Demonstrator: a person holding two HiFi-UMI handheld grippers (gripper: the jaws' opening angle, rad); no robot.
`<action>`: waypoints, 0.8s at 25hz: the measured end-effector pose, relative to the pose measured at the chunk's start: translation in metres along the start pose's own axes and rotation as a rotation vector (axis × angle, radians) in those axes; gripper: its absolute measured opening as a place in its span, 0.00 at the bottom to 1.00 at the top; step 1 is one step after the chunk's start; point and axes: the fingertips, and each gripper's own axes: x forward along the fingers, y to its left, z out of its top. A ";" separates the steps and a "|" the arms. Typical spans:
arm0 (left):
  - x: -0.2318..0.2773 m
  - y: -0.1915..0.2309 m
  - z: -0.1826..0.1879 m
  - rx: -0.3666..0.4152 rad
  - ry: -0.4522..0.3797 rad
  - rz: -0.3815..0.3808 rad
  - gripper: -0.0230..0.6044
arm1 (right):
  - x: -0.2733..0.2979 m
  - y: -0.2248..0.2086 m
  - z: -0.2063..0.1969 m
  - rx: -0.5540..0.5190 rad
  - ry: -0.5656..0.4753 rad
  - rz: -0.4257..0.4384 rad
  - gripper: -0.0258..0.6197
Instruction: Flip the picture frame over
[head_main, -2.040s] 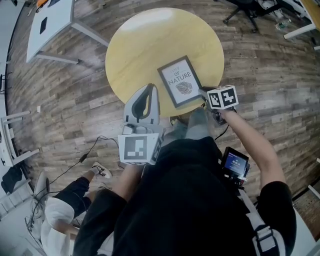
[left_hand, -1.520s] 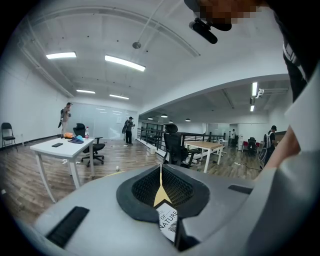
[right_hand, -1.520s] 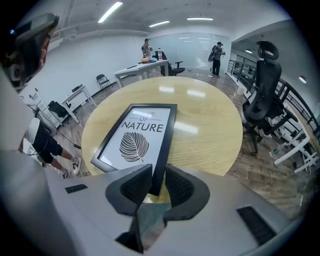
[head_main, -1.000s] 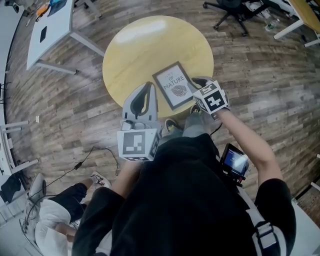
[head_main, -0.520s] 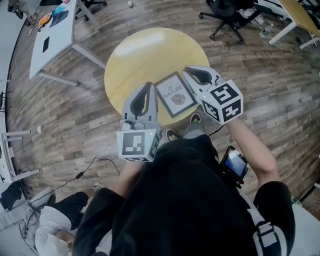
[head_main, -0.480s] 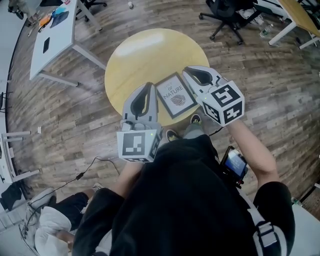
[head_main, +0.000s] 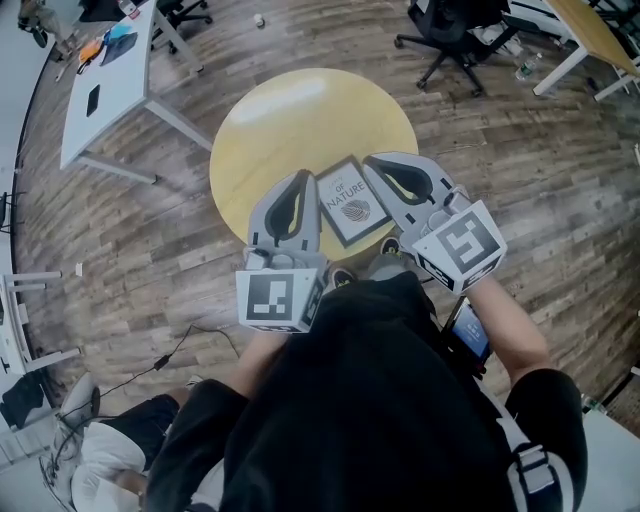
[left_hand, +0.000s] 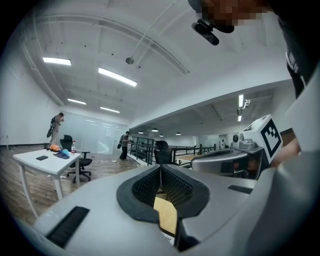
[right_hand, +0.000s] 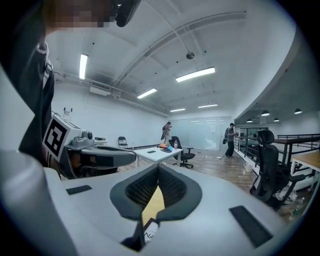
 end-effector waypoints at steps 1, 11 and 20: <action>0.000 -0.001 0.000 0.001 -0.004 -0.003 0.09 | -0.002 0.004 0.001 -0.007 -0.010 0.011 0.07; 0.002 0.000 -0.004 -0.011 0.002 -0.022 0.08 | -0.004 0.003 -0.002 -0.031 -0.014 -0.001 0.07; -0.002 0.008 -0.005 -0.022 0.030 -0.002 0.08 | 0.003 0.008 -0.003 -0.042 -0.001 0.010 0.07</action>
